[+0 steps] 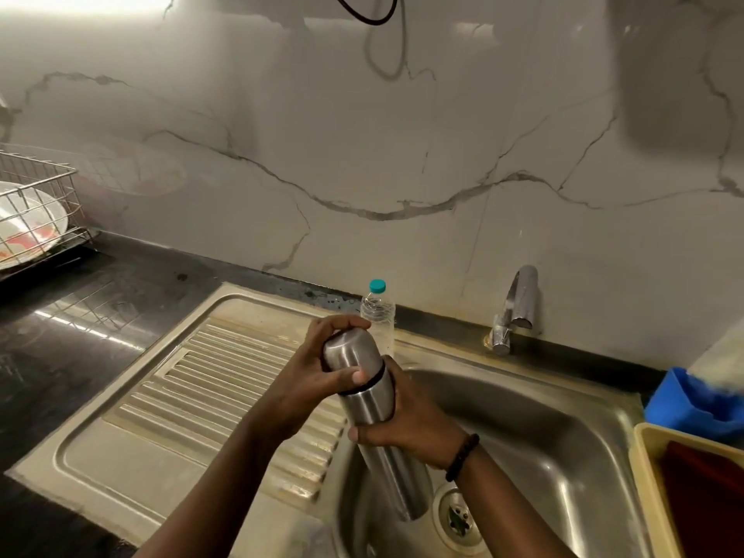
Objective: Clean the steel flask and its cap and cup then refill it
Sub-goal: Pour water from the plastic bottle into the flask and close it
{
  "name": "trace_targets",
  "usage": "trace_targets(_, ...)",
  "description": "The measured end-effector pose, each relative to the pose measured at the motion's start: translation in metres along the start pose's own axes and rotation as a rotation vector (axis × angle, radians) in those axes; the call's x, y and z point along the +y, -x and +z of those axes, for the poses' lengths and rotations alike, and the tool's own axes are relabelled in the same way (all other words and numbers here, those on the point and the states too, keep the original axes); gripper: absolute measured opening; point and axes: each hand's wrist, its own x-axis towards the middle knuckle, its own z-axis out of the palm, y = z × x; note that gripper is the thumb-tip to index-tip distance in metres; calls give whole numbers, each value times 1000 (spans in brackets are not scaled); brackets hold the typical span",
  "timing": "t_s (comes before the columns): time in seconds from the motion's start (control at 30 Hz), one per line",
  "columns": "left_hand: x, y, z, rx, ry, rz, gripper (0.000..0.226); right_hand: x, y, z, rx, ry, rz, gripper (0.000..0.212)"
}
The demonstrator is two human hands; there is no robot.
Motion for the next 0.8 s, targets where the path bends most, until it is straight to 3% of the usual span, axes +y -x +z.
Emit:
trace_targets(0.13,-7,7,-1,28,175,38,84,0,-2,-3,53,-50,16,74)
trace_targets(0.23,-1,4,11,74,121,-74,103,-5,-3,-4,66,-64,5,72)
trace_targets(0.33,-2,1,21,206,31,-17,89,-11,-3,-2,68,-12,-7,73)
trace_targets(0.43,-7,1,4,17,124,-55,91,-14,1,-7,51,-86,-22,78)
trace_targets(0.47,-11,1,-4,-13,58,-103,81,-13,2,-10,52,-112,-34,79)
trace_targets(0.5,-16,0,-11,55,-42,-140,64,-12,3,-11,63,-114,-42,79)
trace_targets(0.53,-23,-1,-18,226,-114,-153,45,-13,3,-11,80,-106,-42,78)
trace_targets(0.6,-21,1,-17,570,-19,-81,17,-15,1,-9,123,-67,-54,77)
trace_targets(0.63,-12,3,-7,612,28,-48,17,-13,-2,-8,141,-48,-64,76)
trace_targets(0.73,22,7,41,400,-68,-82,47,-21,-2,2,198,-87,-40,63)
trace_targets(0.8,34,8,67,426,-111,-137,83,-32,-1,13,260,-240,-58,41)
